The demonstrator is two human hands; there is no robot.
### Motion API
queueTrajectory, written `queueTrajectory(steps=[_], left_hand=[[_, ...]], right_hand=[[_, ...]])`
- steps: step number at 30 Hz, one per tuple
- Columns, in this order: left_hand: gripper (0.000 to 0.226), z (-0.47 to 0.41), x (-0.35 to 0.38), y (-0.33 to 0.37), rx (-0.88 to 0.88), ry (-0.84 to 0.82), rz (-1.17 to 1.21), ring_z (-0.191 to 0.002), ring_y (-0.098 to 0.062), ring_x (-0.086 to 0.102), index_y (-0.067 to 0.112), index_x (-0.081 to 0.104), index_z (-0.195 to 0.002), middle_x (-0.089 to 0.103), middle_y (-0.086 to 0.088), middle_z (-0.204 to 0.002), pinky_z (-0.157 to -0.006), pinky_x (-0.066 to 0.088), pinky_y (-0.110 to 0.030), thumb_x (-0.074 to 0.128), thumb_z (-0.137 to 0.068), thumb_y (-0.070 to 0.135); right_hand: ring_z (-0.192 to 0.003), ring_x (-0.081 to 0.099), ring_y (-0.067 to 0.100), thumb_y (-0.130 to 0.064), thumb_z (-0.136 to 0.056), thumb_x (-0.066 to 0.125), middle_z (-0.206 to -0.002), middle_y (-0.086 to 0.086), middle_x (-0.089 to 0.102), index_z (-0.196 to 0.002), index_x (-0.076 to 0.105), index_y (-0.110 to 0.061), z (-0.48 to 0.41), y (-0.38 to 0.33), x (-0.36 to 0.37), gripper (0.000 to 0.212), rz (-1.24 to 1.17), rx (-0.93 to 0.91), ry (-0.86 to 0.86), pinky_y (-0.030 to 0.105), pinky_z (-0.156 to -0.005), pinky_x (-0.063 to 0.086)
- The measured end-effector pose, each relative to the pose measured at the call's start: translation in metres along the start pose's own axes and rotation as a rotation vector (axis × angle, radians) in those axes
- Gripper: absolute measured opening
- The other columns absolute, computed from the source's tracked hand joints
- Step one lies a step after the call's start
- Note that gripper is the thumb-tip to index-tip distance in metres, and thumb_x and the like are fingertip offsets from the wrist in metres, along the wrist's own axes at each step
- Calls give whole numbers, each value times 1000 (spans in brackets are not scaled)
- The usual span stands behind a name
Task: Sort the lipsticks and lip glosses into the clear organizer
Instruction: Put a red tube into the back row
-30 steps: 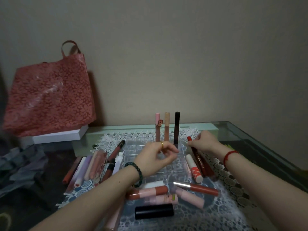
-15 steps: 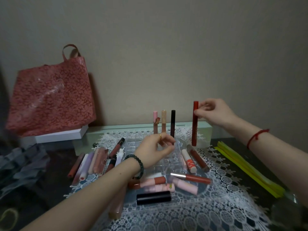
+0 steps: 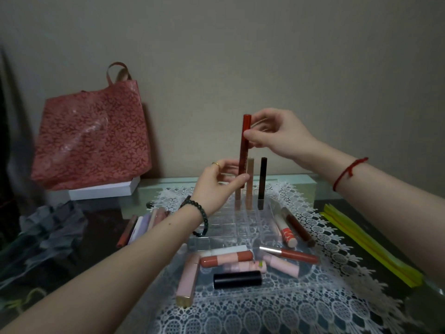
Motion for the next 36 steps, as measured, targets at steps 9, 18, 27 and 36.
queueTrajectory(steps=[9,18,27,36], left_hand=[[14,-14,-34,-10,-17,52,-46,-62,9,59,29,60,-78,64,9,-76,-62,46,-5,70,-75,19],[17,-26,-34,-41,-83,79,-107,-65,3,60,32,61,-75,65,11,-75,-65,49,-8,73,-73,20],[15,-31,-18,-69,-150,39,-177,-79,-4,63,34,59,-73,66,12,-74,-80,45,-23,71,-74,26],[15,-25,-17,-87,-175,5,-221,-70,11,59,34,61,-73,66,16,-69,-68,38,-7,73,-71,25]], right_hand=[[-61,59,19,-2,-83,59,-78,10,60,-104,58,0,-24,-16,25,21,132,-108,-44,29,-71,52],[-64,56,6,-7,-82,63,-86,5,64,-103,66,-3,-43,8,34,22,272,-110,-62,11,-66,46],[-82,63,8,-14,-78,69,-92,3,70,-99,69,-12,-53,51,35,22,303,-33,-62,15,-76,48],[-82,68,23,-14,-76,70,-79,-2,69,-93,70,-15,-50,71,42,17,314,39,-132,5,-60,46]])
Point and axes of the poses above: each hand's wrist, its own z-axis away from the middle knuckle, its own x-axis out of the palm, y = z × x, the point moved 5 cm from there along -z, towards the middle knuckle
